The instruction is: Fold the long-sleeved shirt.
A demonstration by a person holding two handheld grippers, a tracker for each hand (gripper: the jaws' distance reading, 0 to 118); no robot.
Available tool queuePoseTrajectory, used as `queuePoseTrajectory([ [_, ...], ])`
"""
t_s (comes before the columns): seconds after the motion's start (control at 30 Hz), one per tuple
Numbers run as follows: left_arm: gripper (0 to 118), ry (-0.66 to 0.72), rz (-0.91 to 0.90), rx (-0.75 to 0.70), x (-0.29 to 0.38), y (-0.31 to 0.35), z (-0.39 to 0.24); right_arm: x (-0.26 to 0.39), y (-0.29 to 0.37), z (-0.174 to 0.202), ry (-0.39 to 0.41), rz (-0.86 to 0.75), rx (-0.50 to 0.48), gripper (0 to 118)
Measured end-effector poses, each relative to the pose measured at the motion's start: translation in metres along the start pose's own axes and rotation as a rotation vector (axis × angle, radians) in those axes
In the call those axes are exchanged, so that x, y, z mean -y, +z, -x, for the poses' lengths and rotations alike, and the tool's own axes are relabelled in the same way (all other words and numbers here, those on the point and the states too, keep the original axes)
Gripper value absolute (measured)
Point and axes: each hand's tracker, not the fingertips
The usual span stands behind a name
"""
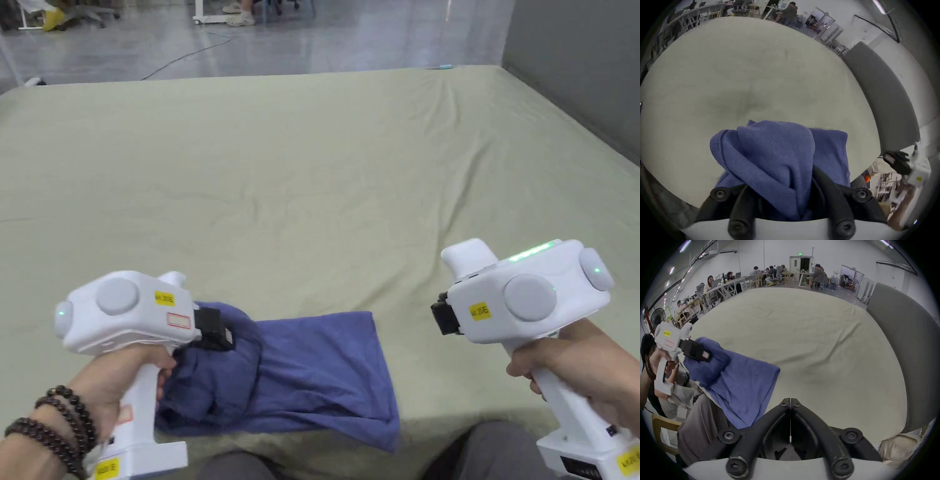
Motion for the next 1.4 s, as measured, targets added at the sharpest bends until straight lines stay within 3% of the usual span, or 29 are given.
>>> queuePoseTrajectory([
  [0.07,17,0.041,-0.012,0.005,0.002,-0.015,-0.011,0.004,0.003,-0.004,-0.014,0.001,0.0,0],
  [0.1,30,0.062,0.002,0.031,-0.001,-0.019,-0.012,0.006,0.004,-0.006,-0.022,0.0,0.002,0],
  [0.2,102,0.103,-0.032,0.198,0.003,-0.022,-0.03,0.009,0.005,-0.012,-0.034,-0.002,0.006,0],
  [0.23,111,0.1,-0.033,0.238,0.004,-0.022,-0.039,0.011,0.004,-0.013,-0.04,-0.002,0.007,0],
  [0.3,112,0.099,-0.013,0.284,0.003,-0.025,-0.053,0.013,0.004,-0.015,-0.047,-0.001,0.005,0],
  [0.4,112,0.117,0.026,0.481,-0.005,-0.027,-0.061,0.015,0.005,-0.015,-0.061,0.001,0.003,0],
  [0.47,111,0.09,0.018,0.491,-0.009,-0.012,-0.063,0.016,0.003,-0.016,-0.068,0.001,0.002,0],
  [0.53,105,0.018,-0.058,0.448,-0.009,0.012,-0.065,0.017,0.003,-0.017,-0.076,0.002,0.001,0],
  [0.57,93,-0.015,-0.093,0.411,-0.009,0.022,-0.059,0.018,0.003,-0.017,-0.08,0.001,-0.002,0],
  [0.67,6,-0.132,-0.15,0.203,-0.002,0.038,-0.049,0.017,0.002,-0.015,-0.1,-0.007,-0.012,0],
  [0.7,0,-0.195,-0.139,0.072,0.002,0.034,-0.049,0.017,0.0,-0.014,-0.105,-0.011,-0.021,0],
  [0.77,0,-0.297,-0.122,-0.073,0.015,0.022,-0.05,0.017,-0.005,-0.011,-0.12,-0.013,-0.035,0],
  [0.9,0,-0.354,0.068,0.031,0.039,-0.016,-0.056,0.02,-0.01,-0.003,-0.13,-0.015,-0.056,0],
  [0.97,0,-0.411,0.097,0.005,0.053,-0.042,-0.073,0.022,-0.01,-0.001,-0.129,-0.014,-0.072,0],
  [1.27,0,-0.386,0.077,0.02,0.046,-0.121,-0.134,0.039,-0.006,-0.016,-0.184,-0.014,-0.054,0],
  [1.4,0,-0.284,0.104,0.206,0.037,-0.105,-0.129,0.043,-0.013,-0.019,-0.226,-0.008,-0.052,0],
])
